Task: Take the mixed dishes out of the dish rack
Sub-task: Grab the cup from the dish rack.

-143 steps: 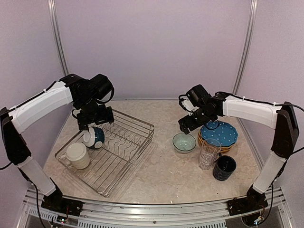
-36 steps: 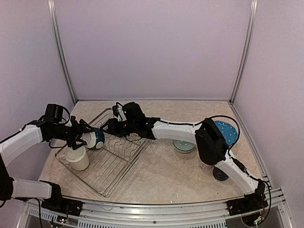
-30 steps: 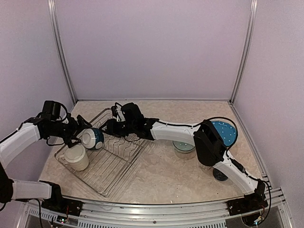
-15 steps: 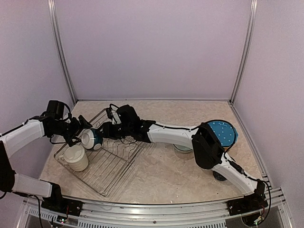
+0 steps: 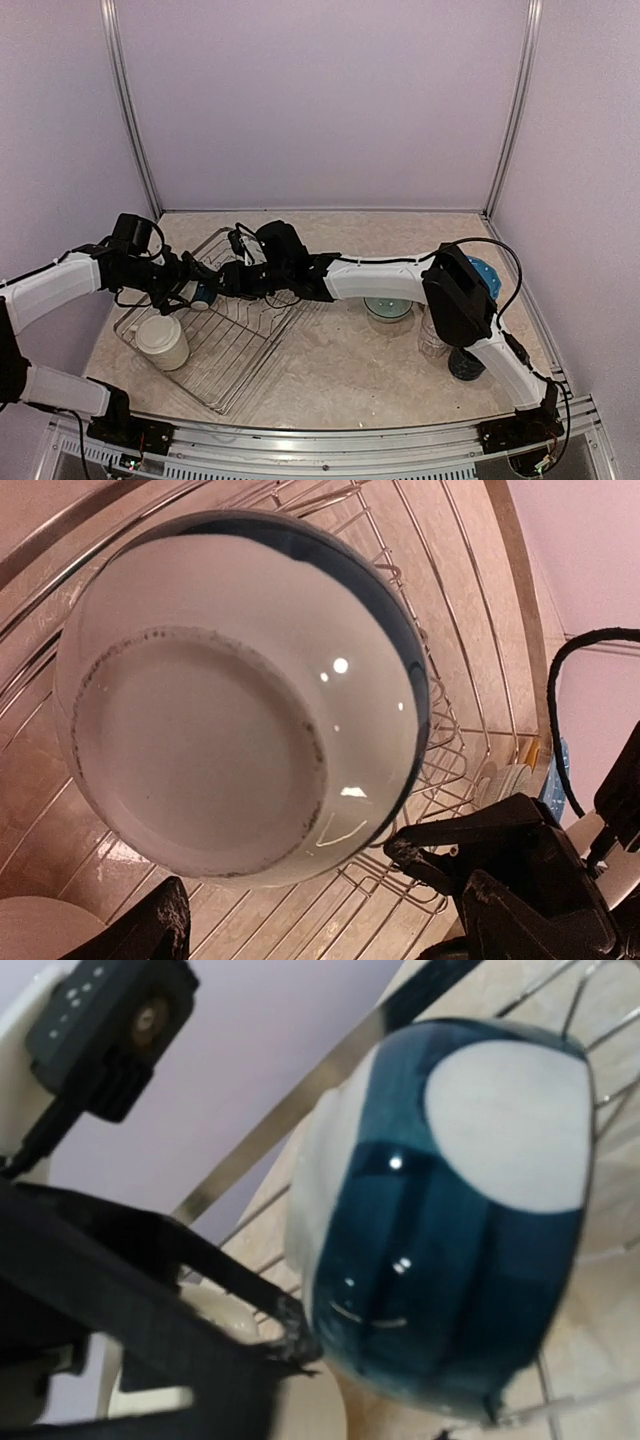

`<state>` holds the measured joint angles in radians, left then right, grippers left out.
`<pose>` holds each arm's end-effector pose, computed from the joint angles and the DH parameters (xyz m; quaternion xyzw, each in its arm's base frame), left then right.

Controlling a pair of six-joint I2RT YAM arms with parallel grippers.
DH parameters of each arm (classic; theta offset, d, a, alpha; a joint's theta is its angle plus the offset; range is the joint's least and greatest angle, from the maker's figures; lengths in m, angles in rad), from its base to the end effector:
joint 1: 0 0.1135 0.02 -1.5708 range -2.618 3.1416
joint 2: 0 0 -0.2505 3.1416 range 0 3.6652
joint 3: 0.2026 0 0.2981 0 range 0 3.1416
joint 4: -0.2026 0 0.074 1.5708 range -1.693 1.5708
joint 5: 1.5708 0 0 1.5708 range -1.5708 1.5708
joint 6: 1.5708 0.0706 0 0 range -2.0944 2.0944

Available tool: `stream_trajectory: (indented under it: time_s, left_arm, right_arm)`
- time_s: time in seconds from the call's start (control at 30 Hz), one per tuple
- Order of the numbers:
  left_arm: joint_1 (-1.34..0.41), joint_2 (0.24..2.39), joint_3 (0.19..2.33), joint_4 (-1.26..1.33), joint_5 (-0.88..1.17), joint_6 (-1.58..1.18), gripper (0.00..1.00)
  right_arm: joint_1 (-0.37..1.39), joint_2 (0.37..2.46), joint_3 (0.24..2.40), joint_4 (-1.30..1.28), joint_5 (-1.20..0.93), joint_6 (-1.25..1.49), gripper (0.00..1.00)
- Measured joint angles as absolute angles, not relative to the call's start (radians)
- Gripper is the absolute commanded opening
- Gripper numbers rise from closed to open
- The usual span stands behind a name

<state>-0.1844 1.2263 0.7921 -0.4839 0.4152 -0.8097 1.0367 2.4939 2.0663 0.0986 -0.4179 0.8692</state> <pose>0.2992 -0.0848 0.1707 -0.2222 0.9023 -0.3212 0.1826 0.3019 0.5667 0.1534 -0.1868 0.7828 0.5616 0.1922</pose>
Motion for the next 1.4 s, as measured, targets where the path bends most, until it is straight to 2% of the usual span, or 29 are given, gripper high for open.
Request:
stream_trajectory:
  time_s: [0.13, 0.23, 0.4, 0.77, 1.0, 1.4]
  left_arm:
    - [-0.187, 1.171, 0.790, -0.509, 0.409, -0.810, 0.94]
    - [-0.187, 1.148, 0.813, -0.565, 0.368, -0.788, 0.99]
    - [-0.224, 1.168, 0.917, -0.671, 0.262, -0.742, 0.99]
    - [-0.454, 1.383, 1.159, -0.874, -0.143, -0.716, 0.99]
    - [-0.519, 1.535, 1.299, -0.972, -0.308, -0.717, 0.99]
    - [-0.591, 1.847, 1.532, -1.174, -0.472, -0.811, 0.99]
  right_arm:
    - [1.035, 2.456, 1.992, 0.141, -0.395, 0.897, 0.49]
    - [1.031, 2.437, 1.964, 0.137, -0.382, 0.883, 0.55]
    - [1.031, 2.374, 1.931, 0.059, -0.355, 0.795, 0.64]
    - [1.026, 1.949, 1.566, -0.041, -0.200, 0.596, 0.81]
    - [1.018, 1.776, 1.380, -0.039, -0.104, 0.551, 0.85]
    - [0.992, 1.657, 1.192, 0.040, -0.068, 0.540, 0.87]
